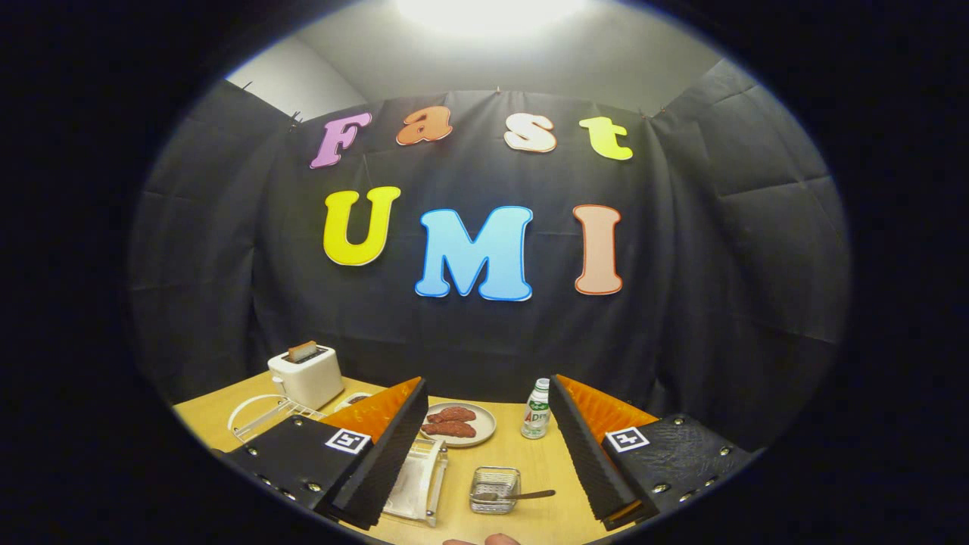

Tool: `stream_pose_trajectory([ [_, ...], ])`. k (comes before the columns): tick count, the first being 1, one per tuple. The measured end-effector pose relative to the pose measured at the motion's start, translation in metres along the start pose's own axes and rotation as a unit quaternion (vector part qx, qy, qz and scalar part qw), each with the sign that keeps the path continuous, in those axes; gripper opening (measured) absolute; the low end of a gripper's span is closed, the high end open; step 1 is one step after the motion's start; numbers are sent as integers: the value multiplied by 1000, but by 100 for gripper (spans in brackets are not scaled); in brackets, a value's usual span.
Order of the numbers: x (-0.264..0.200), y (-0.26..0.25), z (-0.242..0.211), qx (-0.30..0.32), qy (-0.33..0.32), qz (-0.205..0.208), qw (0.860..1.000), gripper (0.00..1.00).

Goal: Take the plate from the dish rack, then take the spoon from the basket and place it into the plate.

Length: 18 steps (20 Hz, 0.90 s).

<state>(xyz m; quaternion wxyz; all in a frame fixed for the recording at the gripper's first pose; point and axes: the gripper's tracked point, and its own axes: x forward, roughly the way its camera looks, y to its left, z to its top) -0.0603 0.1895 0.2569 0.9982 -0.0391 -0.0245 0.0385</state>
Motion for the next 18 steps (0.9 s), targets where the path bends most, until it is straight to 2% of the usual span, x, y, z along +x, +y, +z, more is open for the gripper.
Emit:
stream_pose_trajectory([
  [5,17,49,-7,12,31,6,999,97],
  [9,39,79,-36,16,110,16,994,97],
  [11,48,89,-58,26,176,17,984,97],
  [16,71,101,-122,43,341,-5,939,97],
  [18,74,105,-132,34,373,-15,927,86],
])
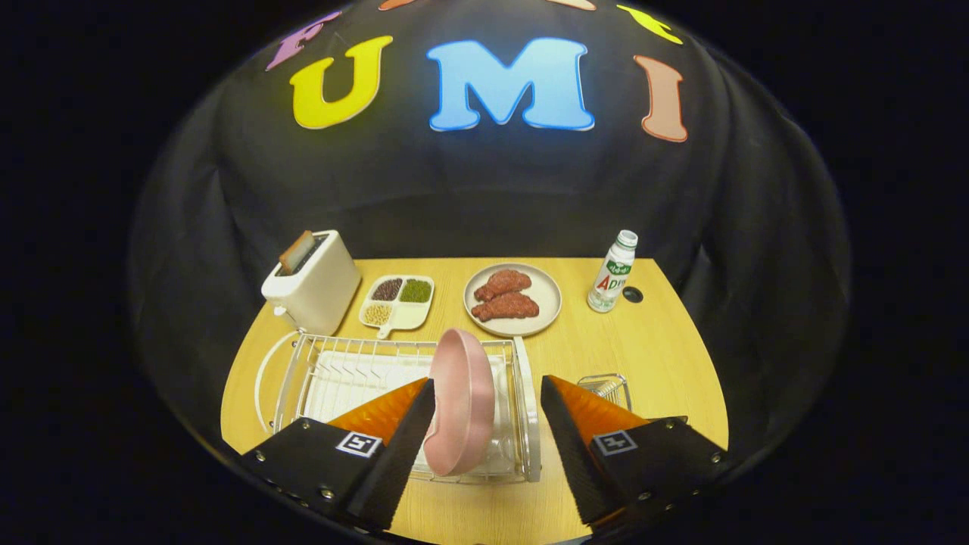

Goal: Take the plate from the dish rack, then take the spoon from the basket and place it into the plate.

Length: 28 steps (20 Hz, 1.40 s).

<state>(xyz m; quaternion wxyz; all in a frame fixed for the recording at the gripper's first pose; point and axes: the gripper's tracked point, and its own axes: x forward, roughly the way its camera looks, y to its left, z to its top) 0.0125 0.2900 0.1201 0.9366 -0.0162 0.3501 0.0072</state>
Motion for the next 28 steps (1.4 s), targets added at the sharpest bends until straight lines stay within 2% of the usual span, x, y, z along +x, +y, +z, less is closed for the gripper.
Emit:
stream_pose_trajectory([
  [5,28,-5,-12,-46,44,-75,995,84],
  [6,36,-6,-14,-49,49,-85,994,80],
  [7,38,-6,-17,-49,57,-97,993,69],
  [8,41,-6,-20,-47,65,-101,992,65],
  [9,43,-7,-25,-42,75,-110,990,47],
  [11,44,-4,-24,-37,80,-107,990,18],
  [12,48,-3,-27,-31,84,-104,991,20],
  [13,37,7,-18,-20,81,-105,991,16],
  [14,46,-1,-27,-26,94,-103,990,11],
  [21,37,-6,-2,-70,150,-105,981,11],
  [28,32,6,30,-129,145,-167,967,11],
])
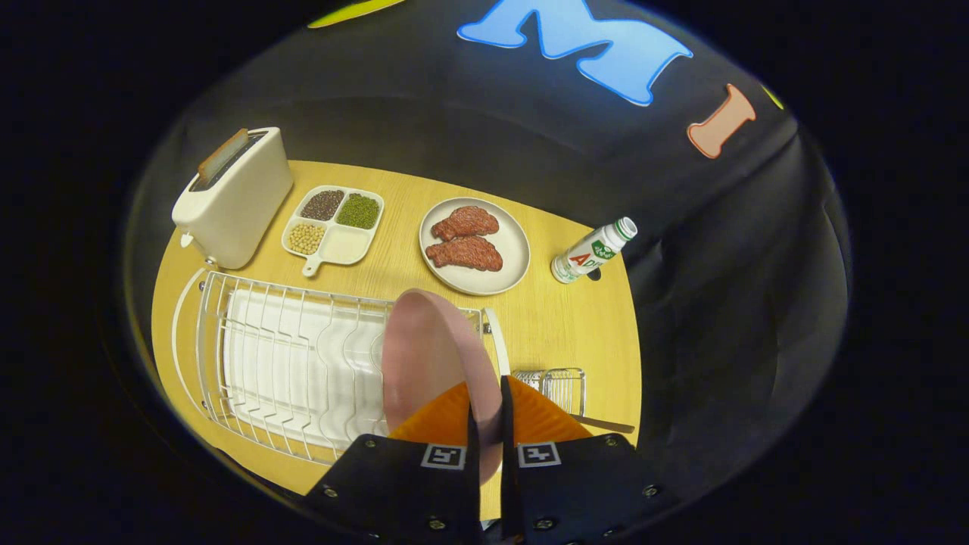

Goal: Take the plate from the dish rack, then take the spoon from the basket and place it into the plate.

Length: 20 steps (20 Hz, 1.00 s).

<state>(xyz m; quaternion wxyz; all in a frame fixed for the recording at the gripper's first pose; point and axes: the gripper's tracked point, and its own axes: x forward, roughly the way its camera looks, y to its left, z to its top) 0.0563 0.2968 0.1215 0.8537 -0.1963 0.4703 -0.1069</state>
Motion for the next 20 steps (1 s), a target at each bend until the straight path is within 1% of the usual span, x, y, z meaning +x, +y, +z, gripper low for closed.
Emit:
stream_pose_trajectory([
  [1,-4,-3,6,0,-4,-4,1000,11],
  [4,-16,-11,11,21,-9,11,1000,11],
  [6,-20,-22,10,31,-11,14,999,11],
  [9,-32,-28,4,52,-15,41,998,11],
  [13,-48,-41,-14,72,-26,84,993,11],
  [20,-66,-77,-68,106,-34,138,984,11],
])
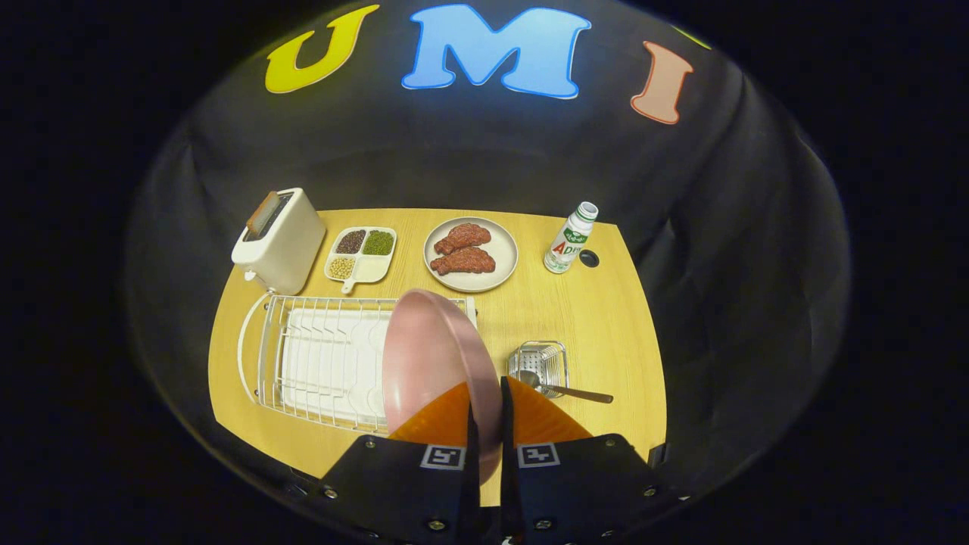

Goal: Take the plate from the dish rack, then take the spoon from the basket and place it into the plate.

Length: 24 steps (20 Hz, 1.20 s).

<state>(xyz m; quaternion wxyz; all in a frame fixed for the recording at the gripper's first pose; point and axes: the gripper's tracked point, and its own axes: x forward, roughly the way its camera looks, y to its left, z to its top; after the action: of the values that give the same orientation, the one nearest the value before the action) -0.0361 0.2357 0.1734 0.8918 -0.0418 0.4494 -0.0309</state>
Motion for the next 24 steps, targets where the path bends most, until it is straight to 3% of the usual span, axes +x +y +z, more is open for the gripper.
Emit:
stream_pose_trajectory([
  [12,-5,-31,-101,27,29,73,997,11],
  [16,12,-25,-151,47,63,113,991,11],
  [24,59,-16,-217,49,91,144,984,11],
])
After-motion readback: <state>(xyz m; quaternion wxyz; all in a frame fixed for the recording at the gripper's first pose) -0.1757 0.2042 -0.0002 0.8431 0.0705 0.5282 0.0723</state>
